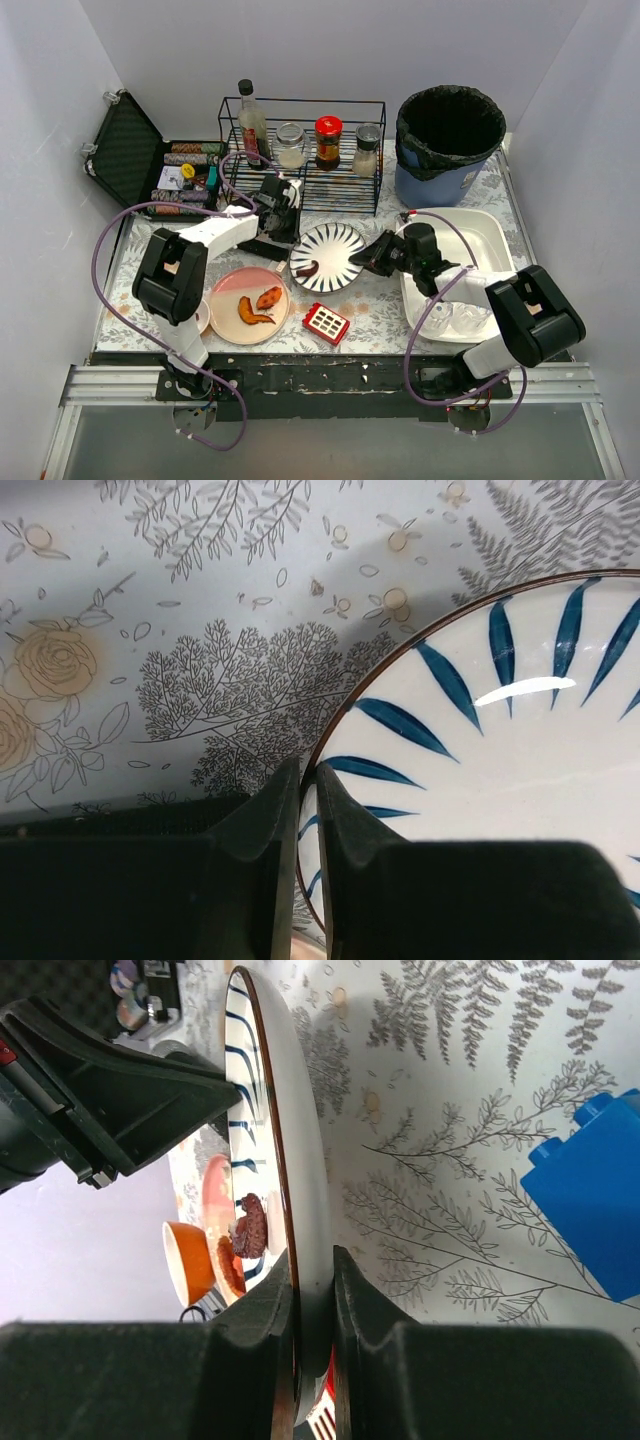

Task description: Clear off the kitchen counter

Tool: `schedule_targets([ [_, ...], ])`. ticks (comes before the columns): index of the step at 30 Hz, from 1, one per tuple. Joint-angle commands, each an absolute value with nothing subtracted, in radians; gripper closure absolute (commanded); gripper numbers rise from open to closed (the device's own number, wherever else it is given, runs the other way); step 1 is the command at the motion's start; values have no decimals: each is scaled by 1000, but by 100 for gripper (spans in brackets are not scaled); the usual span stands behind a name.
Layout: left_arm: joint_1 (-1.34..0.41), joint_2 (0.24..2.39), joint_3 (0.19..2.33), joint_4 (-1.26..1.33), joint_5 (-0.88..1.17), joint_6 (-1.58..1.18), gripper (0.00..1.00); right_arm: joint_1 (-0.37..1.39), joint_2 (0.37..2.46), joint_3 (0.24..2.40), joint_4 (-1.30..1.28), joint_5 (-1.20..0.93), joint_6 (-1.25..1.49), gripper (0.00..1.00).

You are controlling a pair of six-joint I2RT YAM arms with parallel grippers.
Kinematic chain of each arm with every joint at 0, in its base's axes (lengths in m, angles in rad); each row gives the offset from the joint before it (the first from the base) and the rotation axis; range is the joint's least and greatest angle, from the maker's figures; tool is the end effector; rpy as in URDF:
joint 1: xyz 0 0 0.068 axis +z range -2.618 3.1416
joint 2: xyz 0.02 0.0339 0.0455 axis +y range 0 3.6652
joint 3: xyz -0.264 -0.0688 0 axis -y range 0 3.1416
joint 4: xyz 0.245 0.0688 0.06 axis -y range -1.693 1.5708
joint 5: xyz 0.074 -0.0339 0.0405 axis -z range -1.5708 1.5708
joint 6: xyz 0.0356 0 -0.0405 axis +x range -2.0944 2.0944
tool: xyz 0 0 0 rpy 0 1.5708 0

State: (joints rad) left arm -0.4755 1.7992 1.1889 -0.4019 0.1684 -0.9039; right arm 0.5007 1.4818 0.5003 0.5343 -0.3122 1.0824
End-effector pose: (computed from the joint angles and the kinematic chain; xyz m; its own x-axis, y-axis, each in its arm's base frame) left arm 0.3287 -0.1759 0.1869 -0.8830 -0.4166 -0.2161 -0.2644 0.8220 -0.5044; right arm 0.2402 0.1439 0.1595 -0.7960 0.5224 -0.3058 0.0067 0.5127 0.8586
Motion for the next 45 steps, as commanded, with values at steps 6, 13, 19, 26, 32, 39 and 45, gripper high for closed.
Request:
schedule_targets([
  [6,-497,1695,1336,-482,149,-942,84,468,1359,541,658,-399,1157,99],
  [13,-480,1645,1456,-537,103,-963,59,446,1281,580,536,-410,1141,99],
  [19,-450,1594,1514,-566,109,-979,37,422,1195,587,463,-416,1135,99],
  [26,-361,1477,1457,-552,130,-1012,31,370,1100,699,313,-433,1152,99],
  [32,-319,1361,1341,-526,124,-1026,28,327,1072,842,203,-448,1206,99],
  [39,-318,1272,1233,-506,124,-1026,21,247,1095,1015,132,-454,1269,99],
  [45,-318,1247,1186,-503,146,-1029,20,172,1144,1161,101,-419,1301,99],
])
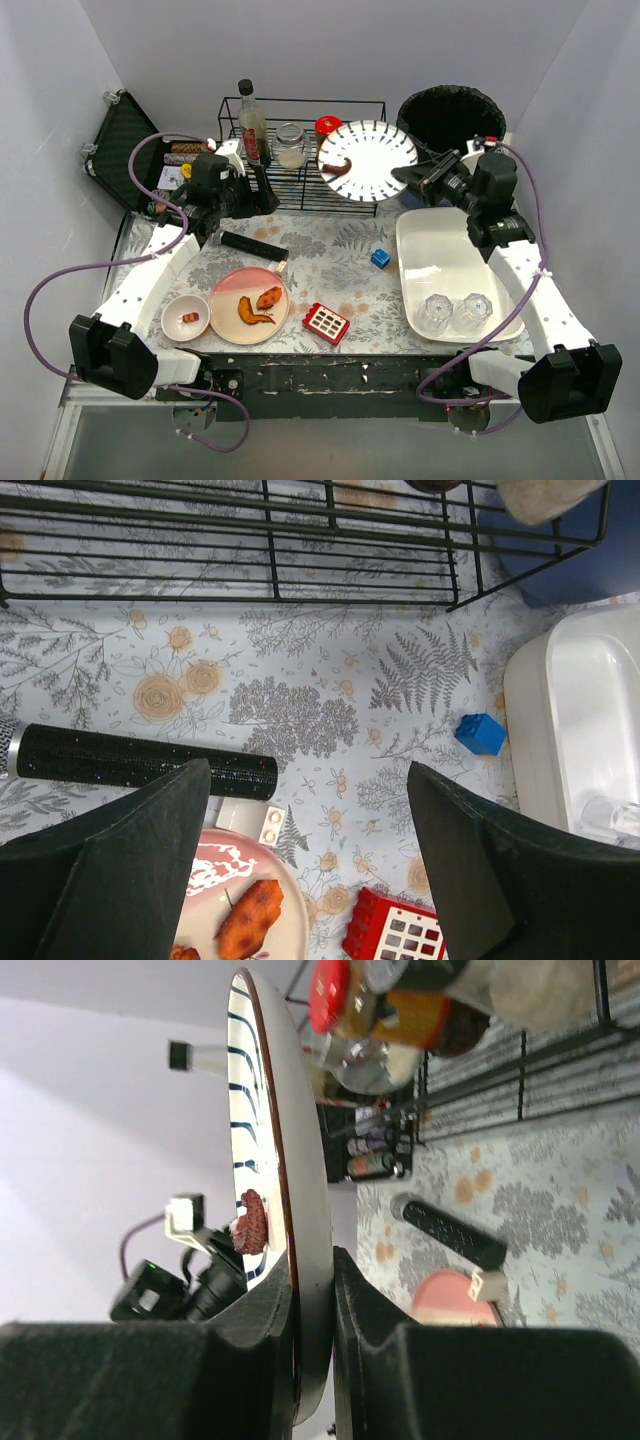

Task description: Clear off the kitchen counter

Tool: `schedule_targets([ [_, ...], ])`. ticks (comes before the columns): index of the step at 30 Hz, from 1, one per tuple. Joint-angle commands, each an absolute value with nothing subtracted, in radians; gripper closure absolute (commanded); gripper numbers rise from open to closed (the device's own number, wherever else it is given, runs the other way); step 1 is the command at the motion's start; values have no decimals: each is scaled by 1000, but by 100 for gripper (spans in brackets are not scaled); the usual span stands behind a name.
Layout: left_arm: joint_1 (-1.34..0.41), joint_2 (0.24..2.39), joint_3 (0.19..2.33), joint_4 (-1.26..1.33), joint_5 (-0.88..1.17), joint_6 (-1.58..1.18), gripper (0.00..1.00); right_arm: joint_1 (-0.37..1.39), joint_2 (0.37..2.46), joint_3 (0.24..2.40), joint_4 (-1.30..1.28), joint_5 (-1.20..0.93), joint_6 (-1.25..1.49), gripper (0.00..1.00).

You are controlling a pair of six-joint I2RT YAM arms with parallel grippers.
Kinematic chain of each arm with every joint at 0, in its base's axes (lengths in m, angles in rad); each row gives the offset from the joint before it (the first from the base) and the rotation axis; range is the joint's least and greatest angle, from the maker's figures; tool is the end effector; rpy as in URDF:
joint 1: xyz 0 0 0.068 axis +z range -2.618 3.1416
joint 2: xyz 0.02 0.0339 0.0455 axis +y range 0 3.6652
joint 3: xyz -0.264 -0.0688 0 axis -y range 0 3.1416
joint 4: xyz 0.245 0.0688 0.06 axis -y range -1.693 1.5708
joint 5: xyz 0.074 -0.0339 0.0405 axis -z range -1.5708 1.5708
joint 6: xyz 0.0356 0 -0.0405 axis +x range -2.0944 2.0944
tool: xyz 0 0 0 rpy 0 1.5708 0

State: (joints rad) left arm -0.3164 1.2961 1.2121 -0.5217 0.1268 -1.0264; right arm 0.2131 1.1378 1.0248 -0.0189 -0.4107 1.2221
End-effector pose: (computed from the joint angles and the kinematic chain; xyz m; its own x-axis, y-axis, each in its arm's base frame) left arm 0.2718 -0.0937 0.3446 -0.6288 -0.6870 -0.3642 -0.2518 0.6230 -0.7405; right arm 0.2561 0.0700 0.3711 -0.5897 0.7540 -0.2894 -0.0776 0.3037 0.9496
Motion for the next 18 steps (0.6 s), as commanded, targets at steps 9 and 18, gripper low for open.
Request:
schedule_targets([
  [9,-318,1229,1143,-489,186,-1037,11,-24,1247,1311,97,-416,1325,99],
  [18,-318,1232,1127,-483,204,-1042,9,-198,1336,1423,63,-384,1250,99],
])
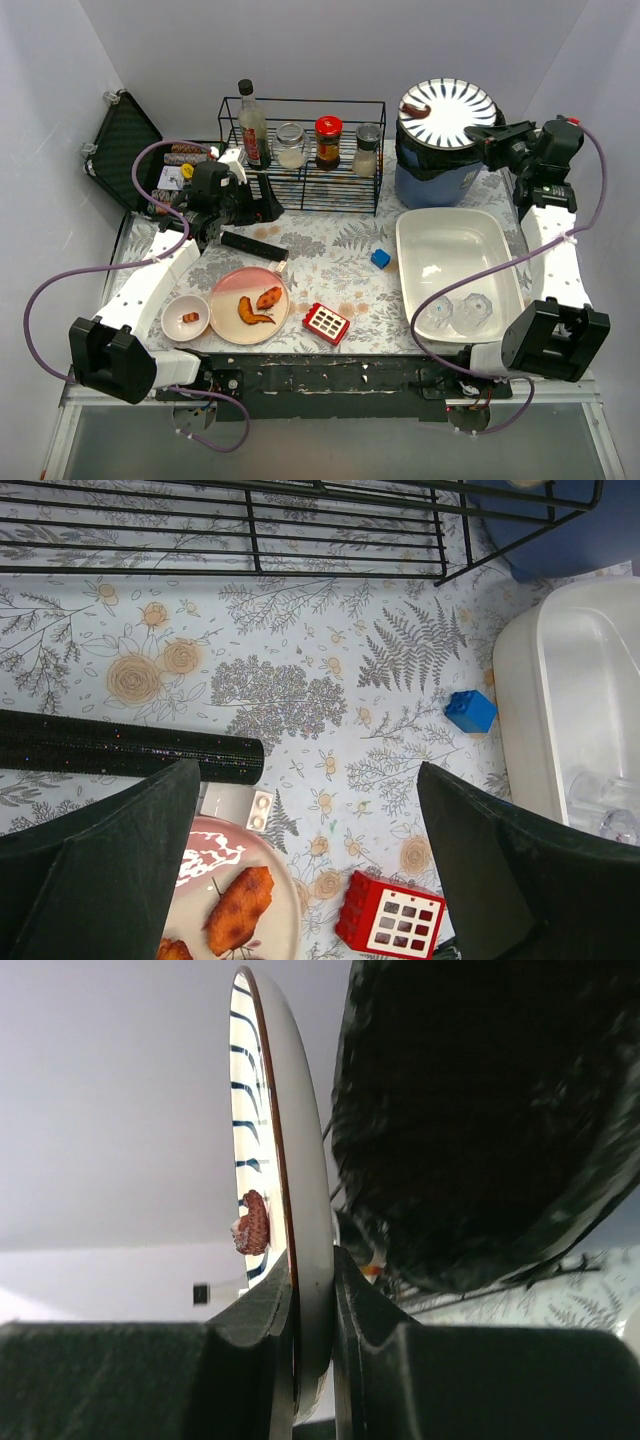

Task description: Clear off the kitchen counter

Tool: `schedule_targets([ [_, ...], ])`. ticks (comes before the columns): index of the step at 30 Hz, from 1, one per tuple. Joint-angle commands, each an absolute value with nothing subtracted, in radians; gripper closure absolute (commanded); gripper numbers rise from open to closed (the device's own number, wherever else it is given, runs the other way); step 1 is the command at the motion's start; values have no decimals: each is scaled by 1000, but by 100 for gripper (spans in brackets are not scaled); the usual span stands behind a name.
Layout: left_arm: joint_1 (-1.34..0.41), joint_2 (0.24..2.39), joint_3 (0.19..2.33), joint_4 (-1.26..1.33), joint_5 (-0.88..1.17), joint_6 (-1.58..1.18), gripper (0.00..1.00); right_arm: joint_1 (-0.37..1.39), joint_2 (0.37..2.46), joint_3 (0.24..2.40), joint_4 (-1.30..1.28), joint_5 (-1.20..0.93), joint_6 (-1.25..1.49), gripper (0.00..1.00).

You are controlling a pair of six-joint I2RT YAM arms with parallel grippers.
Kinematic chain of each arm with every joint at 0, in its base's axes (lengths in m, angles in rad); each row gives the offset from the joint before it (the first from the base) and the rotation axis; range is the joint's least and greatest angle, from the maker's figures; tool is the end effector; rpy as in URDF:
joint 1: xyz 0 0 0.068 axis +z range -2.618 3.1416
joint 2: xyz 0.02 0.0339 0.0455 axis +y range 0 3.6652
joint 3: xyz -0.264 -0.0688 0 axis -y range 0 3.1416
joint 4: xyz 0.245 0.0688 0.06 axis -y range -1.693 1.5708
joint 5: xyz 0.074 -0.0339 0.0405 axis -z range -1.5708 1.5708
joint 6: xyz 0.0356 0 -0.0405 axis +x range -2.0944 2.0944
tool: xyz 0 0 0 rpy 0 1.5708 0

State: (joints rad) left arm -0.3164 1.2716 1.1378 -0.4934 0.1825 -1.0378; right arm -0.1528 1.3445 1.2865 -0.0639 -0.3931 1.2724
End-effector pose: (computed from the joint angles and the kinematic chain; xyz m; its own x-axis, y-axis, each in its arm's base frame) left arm 0.2653 -0.0937 0.3286 -0.6672 -0.6728 -0.3197 -0.2539 0.6089 -0.7515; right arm 0.3133 -0.0345 0.4035 -0.2601 0.9334 -0.2473 0.0457 0.2677 0.9624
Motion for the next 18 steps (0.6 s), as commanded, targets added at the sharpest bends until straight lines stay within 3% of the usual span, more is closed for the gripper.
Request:
schedule_targets([
  [1,-318,1230,1127,-482,204,-1042,9,-205,1351,1449,48,-373,1226,99],
  [7,-319,1238,1123,-482,209,-1042,8,-216,1431,1603,-78,-287,1024,99],
  [18,-319,1250,1124,-486,219,-1034,8,-216,1456,1690,-155,-60,672,99],
])
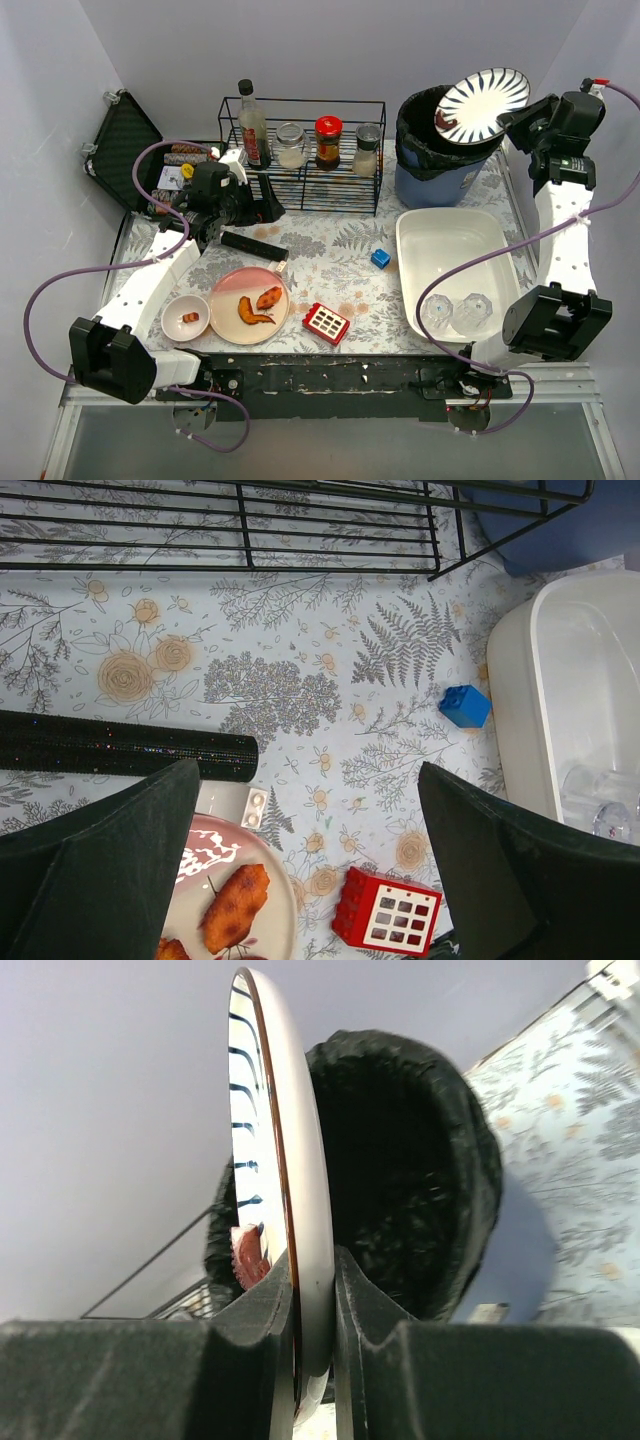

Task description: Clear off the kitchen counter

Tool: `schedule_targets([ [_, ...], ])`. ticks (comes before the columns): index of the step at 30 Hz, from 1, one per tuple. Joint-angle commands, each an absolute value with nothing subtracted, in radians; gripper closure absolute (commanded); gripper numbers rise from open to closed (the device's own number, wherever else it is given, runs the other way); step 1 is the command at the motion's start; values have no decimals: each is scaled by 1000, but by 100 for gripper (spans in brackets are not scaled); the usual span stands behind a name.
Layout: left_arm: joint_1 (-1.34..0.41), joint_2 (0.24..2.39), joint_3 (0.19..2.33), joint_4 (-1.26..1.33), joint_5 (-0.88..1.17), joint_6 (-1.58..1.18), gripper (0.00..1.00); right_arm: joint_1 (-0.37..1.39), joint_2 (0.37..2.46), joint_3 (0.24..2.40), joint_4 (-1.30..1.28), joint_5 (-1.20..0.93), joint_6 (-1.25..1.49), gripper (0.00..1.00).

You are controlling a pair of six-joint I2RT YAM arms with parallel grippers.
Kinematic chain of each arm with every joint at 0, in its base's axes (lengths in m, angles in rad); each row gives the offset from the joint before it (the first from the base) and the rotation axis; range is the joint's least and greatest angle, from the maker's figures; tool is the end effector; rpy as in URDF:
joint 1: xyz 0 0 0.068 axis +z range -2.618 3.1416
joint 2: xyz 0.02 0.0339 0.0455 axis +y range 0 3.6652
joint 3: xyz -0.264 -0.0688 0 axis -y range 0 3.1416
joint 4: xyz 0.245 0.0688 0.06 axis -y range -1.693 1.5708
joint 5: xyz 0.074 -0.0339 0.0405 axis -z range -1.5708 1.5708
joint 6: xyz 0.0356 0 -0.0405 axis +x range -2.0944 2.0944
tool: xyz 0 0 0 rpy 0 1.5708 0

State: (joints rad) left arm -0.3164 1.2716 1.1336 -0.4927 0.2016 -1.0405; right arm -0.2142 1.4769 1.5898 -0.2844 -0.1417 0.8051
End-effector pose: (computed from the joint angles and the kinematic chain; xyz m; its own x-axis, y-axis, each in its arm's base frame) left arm 0.2649 -0.0942 0.3273 -0.6790 -0.6670 -0.3066 -0.2515 0.6038 -0.7564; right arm 0.3329 -0.0673 0.4449 -0.0619 0.7438 -0.6655 0.1718 0.6648 0.7270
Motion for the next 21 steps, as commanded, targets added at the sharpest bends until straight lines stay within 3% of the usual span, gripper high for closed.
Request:
schedule_targets([
  [1,-318,1253,1126,-486,222,-1034,8,-216,1460,1701,-158,-54,646,99],
  [12,-321,1278,1134,-474,252,-1043,8,-132,1459,1749,-132,118,312,99],
  [21,-319,1279,1124,-474,255,-1048,8,83,1444,1681,39,365,-73,99],
])
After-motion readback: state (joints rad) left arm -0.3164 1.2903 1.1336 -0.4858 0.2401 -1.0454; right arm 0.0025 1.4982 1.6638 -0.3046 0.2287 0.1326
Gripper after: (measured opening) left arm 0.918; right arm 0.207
